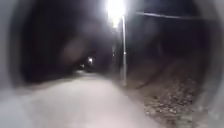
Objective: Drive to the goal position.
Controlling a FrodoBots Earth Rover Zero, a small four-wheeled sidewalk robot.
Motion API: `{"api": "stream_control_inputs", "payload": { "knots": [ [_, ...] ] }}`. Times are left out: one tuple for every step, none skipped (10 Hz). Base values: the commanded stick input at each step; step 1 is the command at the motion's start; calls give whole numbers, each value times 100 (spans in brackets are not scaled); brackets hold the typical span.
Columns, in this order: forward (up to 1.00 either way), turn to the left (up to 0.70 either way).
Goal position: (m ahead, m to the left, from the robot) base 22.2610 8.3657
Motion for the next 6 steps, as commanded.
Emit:
{"api": "stream_control_inputs", "payload": {
  "knots": [
    [0,0],
    [0,0],
    [0,0],
    [0,0],
    [0,0],
    [-30,0]
  ]
}}
